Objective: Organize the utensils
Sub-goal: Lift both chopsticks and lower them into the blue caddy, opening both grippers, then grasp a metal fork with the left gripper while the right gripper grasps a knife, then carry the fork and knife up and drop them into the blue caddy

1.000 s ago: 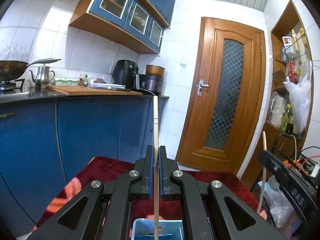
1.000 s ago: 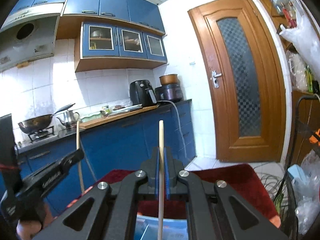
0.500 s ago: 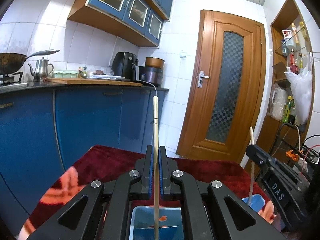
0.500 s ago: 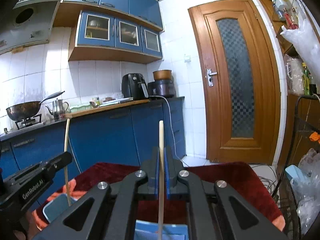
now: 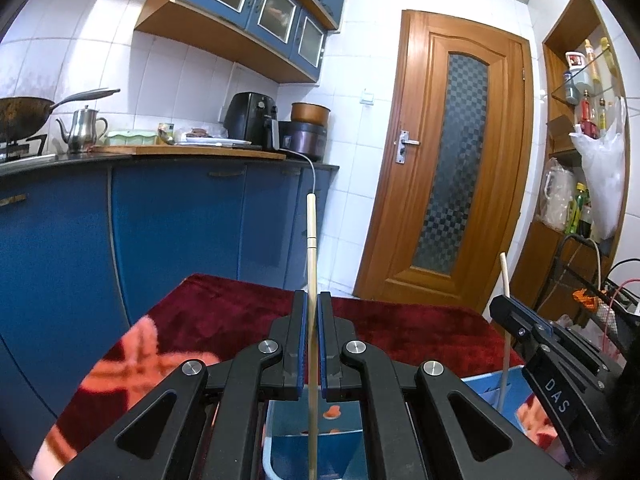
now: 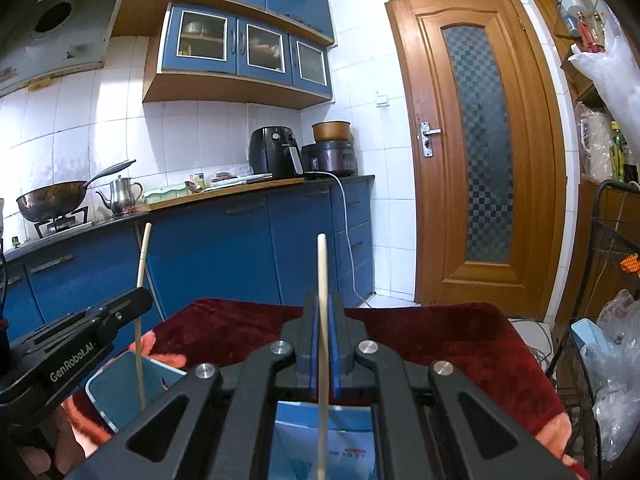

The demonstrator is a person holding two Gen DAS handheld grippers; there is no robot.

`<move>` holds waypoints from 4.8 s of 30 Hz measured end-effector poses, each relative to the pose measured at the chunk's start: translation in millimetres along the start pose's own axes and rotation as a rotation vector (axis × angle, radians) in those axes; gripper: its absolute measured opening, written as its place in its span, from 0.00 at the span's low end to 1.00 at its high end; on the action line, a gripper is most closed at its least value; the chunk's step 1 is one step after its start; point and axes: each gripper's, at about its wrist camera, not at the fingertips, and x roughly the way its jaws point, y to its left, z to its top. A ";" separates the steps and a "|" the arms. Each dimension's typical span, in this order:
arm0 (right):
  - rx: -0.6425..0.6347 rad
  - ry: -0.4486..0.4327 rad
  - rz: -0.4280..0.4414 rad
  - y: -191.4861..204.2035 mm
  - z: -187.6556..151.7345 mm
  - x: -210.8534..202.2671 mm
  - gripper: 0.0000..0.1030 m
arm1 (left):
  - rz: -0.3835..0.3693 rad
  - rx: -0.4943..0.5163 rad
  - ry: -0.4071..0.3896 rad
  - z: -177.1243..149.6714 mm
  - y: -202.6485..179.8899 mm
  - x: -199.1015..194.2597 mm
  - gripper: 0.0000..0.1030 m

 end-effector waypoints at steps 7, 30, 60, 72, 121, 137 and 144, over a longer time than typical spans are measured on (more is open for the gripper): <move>0.003 0.033 0.007 -0.5 -3.8 -4.5 0.06 | 0.004 -0.009 0.024 -3.6 4.2 -1.4 0.05; 0.057 0.106 0.054 -3.5 -7.7 -61.2 0.32 | -0.015 0.052 0.143 -3.2 1.7 -59.5 0.39; 0.007 0.574 0.064 13.3 -66.9 -109.7 0.32 | -0.032 0.121 0.627 -70.8 13.7 -99.5 0.39; 0.102 0.798 0.079 0.5 -100.1 -89.4 0.32 | -0.069 0.122 0.810 -105.2 7.8 -84.4 0.42; 0.221 0.490 0.199 -20.8 -74.3 -117.2 0.03 | -0.097 0.140 0.542 -81.3 -6.1 -117.6 0.22; 0.160 0.308 0.206 -3.5 -49.4 -142.3 0.03 | -0.113 0.138 0.388 -55.9 -4.1 -147.6 0.20; 0.126 0.243 0.206 3.4 -42.0 -152.6 0.03 | -0.120 0.140 0.341 -50.2 -5.3 -156.4 0.20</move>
